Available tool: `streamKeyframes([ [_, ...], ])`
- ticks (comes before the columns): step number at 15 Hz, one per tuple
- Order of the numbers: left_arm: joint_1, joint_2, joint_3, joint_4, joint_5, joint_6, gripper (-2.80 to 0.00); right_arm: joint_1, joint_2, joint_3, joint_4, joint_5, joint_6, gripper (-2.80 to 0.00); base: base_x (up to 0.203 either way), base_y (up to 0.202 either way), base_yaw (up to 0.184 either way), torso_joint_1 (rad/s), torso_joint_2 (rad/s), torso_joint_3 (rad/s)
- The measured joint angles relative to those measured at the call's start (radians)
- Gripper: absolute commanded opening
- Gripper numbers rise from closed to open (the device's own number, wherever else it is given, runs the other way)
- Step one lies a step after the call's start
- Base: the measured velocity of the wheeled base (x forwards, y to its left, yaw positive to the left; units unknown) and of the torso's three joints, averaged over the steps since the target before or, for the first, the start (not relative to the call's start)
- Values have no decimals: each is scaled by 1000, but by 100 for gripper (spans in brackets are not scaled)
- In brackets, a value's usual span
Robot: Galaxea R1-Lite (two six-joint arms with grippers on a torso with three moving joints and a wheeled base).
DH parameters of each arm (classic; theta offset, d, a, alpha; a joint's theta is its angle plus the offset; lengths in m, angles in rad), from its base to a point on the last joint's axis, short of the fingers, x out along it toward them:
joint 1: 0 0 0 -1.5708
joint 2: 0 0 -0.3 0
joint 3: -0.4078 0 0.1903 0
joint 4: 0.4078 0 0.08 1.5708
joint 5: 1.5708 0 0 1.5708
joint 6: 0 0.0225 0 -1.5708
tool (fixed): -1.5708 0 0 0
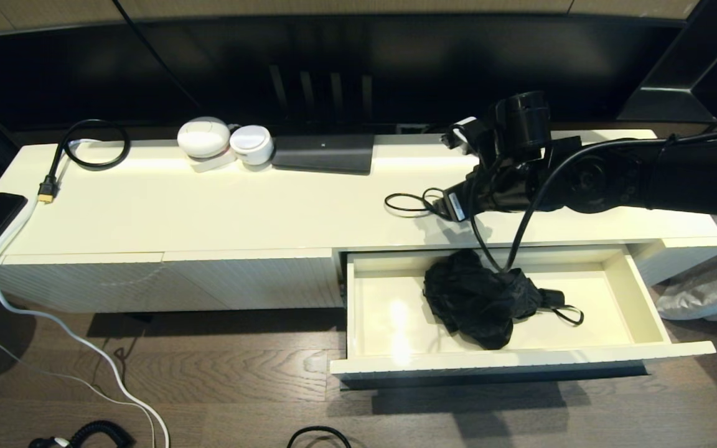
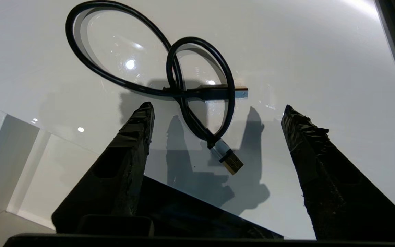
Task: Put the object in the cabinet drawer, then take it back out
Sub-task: Put the data cable in the drawer
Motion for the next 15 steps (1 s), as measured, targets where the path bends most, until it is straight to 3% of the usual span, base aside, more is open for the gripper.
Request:
streamKeyframes([
  [6, 0, 0, 0, 0, 0, 0, -280, -9, 57, 6, -86, 2, 5, 0, 0, 0, 0, 0, 0, 0],
  [15, -1, 0, 0, 0, 0, 0, -280, -11, 101, -3, -112, 4, 8, 0, 0, 0, 0, 0, 0, 0],
])
